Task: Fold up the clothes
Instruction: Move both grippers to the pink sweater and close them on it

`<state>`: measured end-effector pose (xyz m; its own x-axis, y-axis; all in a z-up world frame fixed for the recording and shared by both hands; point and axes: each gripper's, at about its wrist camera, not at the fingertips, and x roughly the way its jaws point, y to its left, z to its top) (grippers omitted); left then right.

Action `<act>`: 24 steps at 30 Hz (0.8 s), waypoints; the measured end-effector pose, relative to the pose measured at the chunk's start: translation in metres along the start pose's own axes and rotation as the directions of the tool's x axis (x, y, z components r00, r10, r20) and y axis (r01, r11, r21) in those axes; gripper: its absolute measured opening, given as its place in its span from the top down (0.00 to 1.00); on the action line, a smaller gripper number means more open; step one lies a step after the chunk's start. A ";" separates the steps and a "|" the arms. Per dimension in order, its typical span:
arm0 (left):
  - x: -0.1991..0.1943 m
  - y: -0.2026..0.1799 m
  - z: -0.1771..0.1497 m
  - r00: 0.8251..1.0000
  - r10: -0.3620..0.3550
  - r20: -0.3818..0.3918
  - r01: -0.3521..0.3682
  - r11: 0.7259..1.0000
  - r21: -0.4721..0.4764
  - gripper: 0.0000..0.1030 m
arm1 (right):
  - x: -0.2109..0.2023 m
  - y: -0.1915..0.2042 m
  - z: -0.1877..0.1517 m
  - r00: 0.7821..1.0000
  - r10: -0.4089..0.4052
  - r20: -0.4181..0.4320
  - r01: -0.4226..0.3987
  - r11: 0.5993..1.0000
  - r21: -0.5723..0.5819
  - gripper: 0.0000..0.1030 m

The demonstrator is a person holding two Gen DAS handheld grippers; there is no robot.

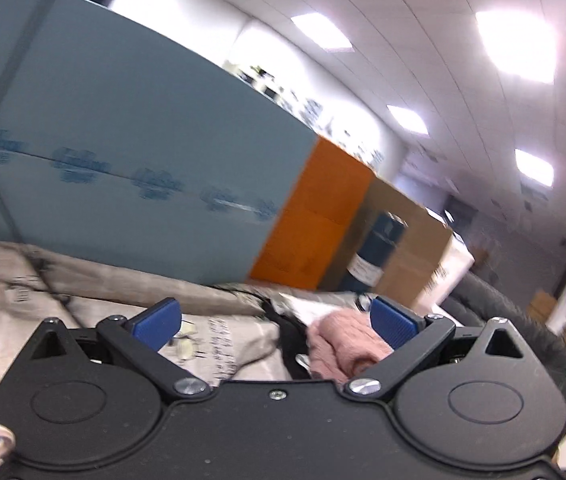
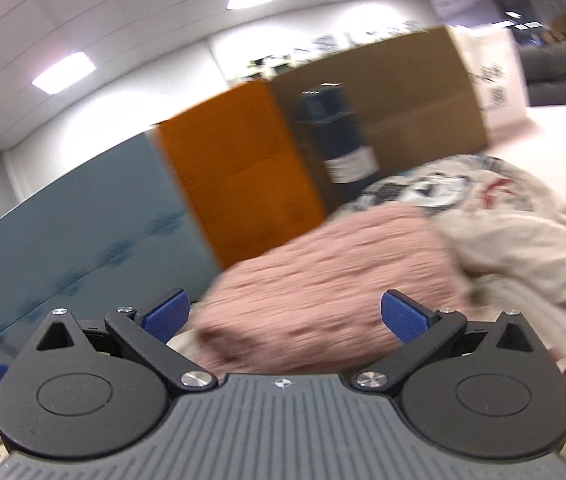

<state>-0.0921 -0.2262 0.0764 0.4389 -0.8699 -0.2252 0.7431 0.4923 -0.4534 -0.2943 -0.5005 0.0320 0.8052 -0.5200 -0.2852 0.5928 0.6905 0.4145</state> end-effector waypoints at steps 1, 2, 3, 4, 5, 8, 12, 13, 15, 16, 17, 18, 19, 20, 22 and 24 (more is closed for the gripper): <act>0.009 -0.003 0.002 1.000 -0.011 -0.024 0.011 1.000 0.011 0.00 | 0.005 -0.011 0.004 1.000 -0.020 0.001 0.020 1.000 0.011 0.00; 0.021 -0.004 0.005 0.999 -0.019 -0.046 0.020 1.000 0.023 0.00 | 0.009 -0.021 0.008 0.999 -0.041 0.005 0.041 0.999 0.020 0.00; 0.032 -0.006 0.007 0.997 -0.027 -0.068 0.029 0.999 0.031 0.00 | 0.014 -0.029 0.013 0.998 -0.058 0.006 0.058 0.998 0.025 0.00; 0.040 -0.009 0.007 0.995 -0.032 -0.089 0.035 0.999 0.026 0.00 | 0.019 -0.036 0.017 0.997 -0.072 0.006 0.071 0.997 0.026 0.00; 0.049 -0.012 0.007 0.993 -0.038 -0.111 0.041 0.999 0.021 0.00 | 0.024 -0.041 0.020 0.997 -0.080 0.005 0.080 0.996 0.028 0.00; 0.078 -0.021 -0.001 0.985 -0.069 -0.159 0.064 0.997 -0.034 0.00 | 0.034 -0.055 0.031 0.998 -0.068 0.005 0.068 0.997 0.041 0.00; 0.113 -0.034 -0.020 0.973 -0.111 -0.202 0.097 0.992 -0.078 0.03 | 0.053 -0.068 0.035 0.999 -0.013 -0.039 0.016 0.997 0.080 0.00; 0.121 -0.038 -0.026 0.971 -0.110 -0.212 0.095 0.992 -0.080 0.04 | 0.056 -0.071 0.034 0.999 -0.001 -0.047 0.006 0.995 0.097 0.00; 0.137 -0.042 -0.036 0.969 -0.100 -0.227 0.082 0.993 -0.088 0.15 | 0.058 -0.079 0.032 0.998 0.015 -0.058 -0.007 0.991 0.135 0.03; 0.144 -0.043 -0.040 0.967 -0.097 -0.234 0.076 0.993 -0.095 0.17 | 0.060 -0.082 0.031 0.998 0.023 -0.063 -0.013 0.988 0.154 0.04; 0.150 -0.045 -0.045 0.966 -0.095 -0.240 0.072 0.992 -0.104 0.20 | 0.061 -0.086 0.029 0.997 0.031 -0.068 -0.019 0.985 0.173 0.04; 0.155 -0.047 -0.048 0.965 -0.090 -0.246 0.067 0.993 -0.101 0.23 | 0.063 -0.088 0.028 0.996 0.039 -0.075 -0.024 0.982 0.188 0.05; 0.161 -0.049 -0.052 0.964 -0.084 -0.252 0.061 0.993 -0.098 0.24 | 0.065 -0.089 0.026 0.995 0.047 -0.084 -0.030 0.980 0.199 0.06; 0.165 -0.051 -0.055 0.963 -0.077 -0.257 0.055 0.994 -0.093 0.27 | 0.068 -0.090 0.024 0.994 0.047 -0.096 -0.026 0.979 0.203 0.10; 0.170 -0.056 -0.060 0.966 -0.055 -0.253 0.039 0.997 -0.067 0.31 | 0.074 -0.088 0.020 0.991 0.028 -0.127 -0.003 0.981 0.196 0.26; 0.172 -0.061 -0.064 0.970 -0.031 -0.242 0.023 0.999 -0.034 0.42 | 0.075 -0.085 0.018 0.992 0.021 -0.126 0.001 0.985 0.175 0.37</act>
<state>-0.0940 -0.4077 0.0104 0.2801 -0.8664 -0.4135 0.7356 0.4705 -0.4874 -0.2848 -0.6069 -0.0088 0.8134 -0.4378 -0.3829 0.5814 0.5912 0.5589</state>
